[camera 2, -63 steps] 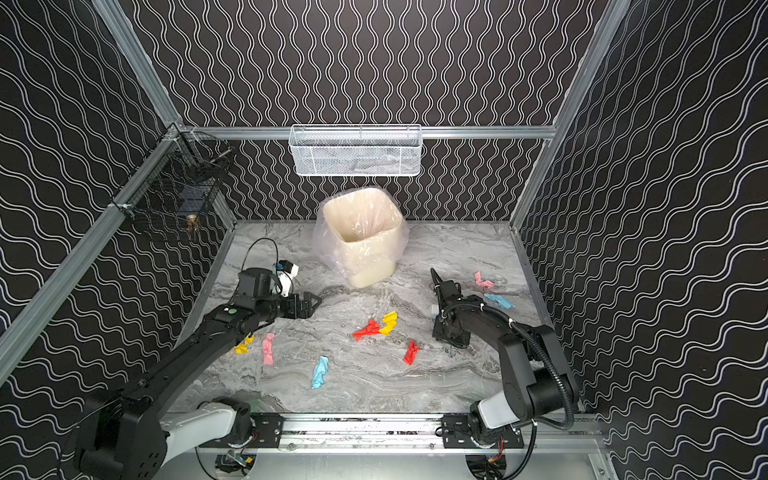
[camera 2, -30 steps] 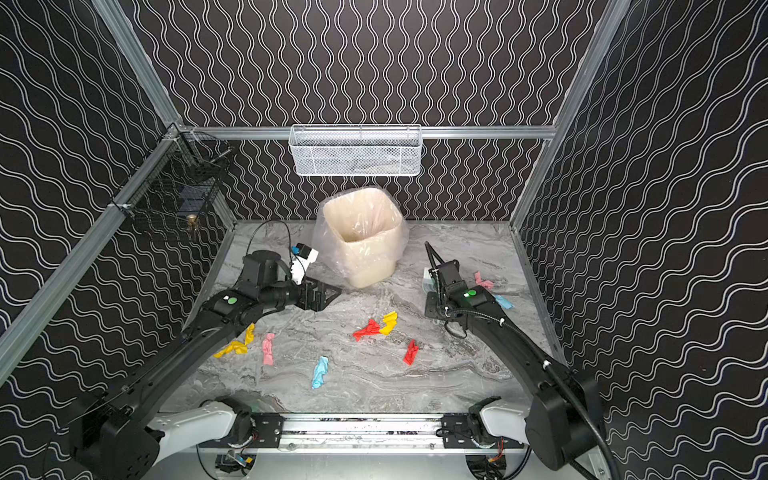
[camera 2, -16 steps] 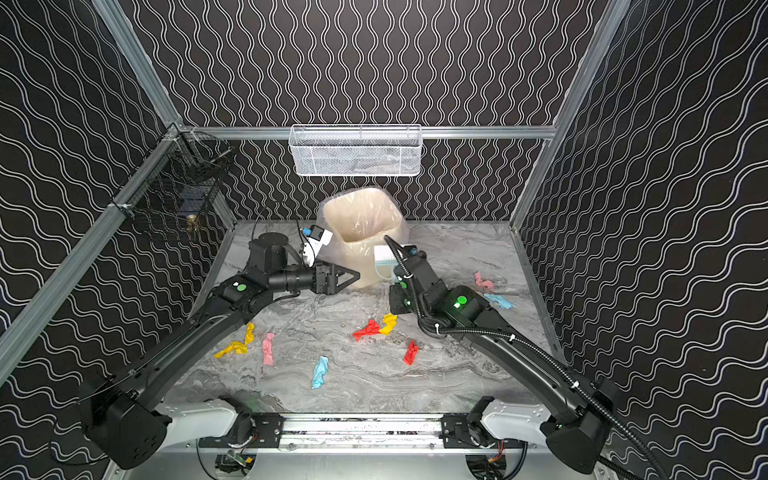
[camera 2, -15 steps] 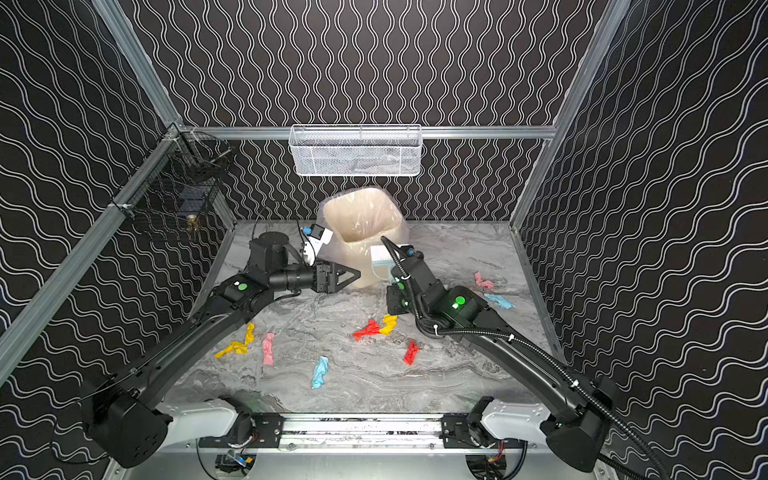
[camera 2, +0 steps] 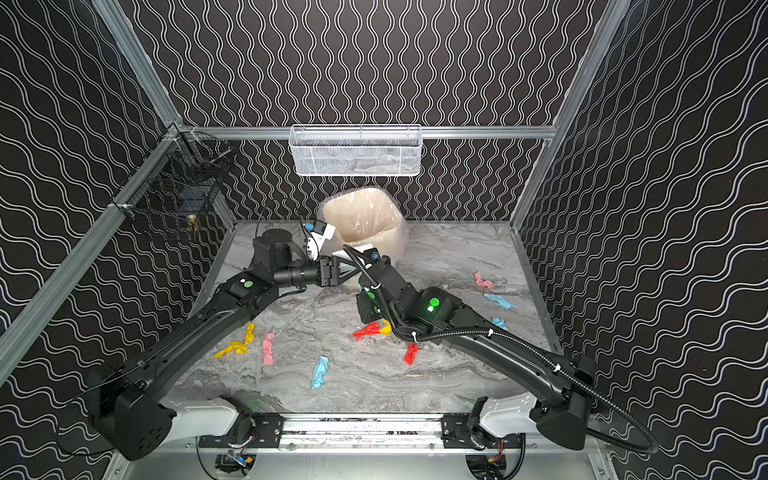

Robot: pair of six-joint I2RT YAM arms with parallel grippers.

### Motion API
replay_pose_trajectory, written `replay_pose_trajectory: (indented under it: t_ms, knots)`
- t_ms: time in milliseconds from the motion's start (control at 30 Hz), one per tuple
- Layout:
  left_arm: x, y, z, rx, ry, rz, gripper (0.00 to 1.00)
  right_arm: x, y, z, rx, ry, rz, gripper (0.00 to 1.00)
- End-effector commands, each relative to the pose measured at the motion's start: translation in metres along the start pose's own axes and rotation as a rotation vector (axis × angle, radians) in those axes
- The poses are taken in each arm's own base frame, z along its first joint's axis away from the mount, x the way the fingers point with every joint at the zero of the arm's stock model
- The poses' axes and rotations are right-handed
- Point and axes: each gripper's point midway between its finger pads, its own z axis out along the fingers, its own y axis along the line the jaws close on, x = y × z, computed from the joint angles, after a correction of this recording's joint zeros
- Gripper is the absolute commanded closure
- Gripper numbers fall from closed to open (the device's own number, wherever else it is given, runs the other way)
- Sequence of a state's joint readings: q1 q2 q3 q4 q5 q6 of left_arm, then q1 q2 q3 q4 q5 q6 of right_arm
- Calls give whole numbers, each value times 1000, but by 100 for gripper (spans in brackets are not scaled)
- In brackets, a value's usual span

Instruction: Sweep away the paper scraps from the table

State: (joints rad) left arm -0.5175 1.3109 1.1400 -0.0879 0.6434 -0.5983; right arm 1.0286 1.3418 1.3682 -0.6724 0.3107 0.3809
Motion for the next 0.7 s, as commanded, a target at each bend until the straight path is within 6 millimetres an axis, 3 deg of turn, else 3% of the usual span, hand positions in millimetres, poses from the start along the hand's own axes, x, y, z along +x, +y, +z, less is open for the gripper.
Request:
replay_pose_trajectory:
  t_ms: [0,167,300,433,567,667]
  knots:
    - [-8,-1,0,-8,-33,18,42,-8,7,-1,0,-29,-15,87]
    - [-9,-1,0,-13,-37,17,67,-6,9,1,10,-24,-29,84]
    - [-10,-1,-2,-22,-51,4,98,-12,6,-4,18,-61,-27,75]
    - [-19,-6,-9,-18,-104,-12,100,-23,5,-17,-4,-129,-26,58]
    - [-35,-16,-18,15,-206,-37,100,-40,3,-40,-58,-239,6,26]
    - [-48,-25,-25,59,-293,-62,100,-53,1,-61,-161,-359,58,8]
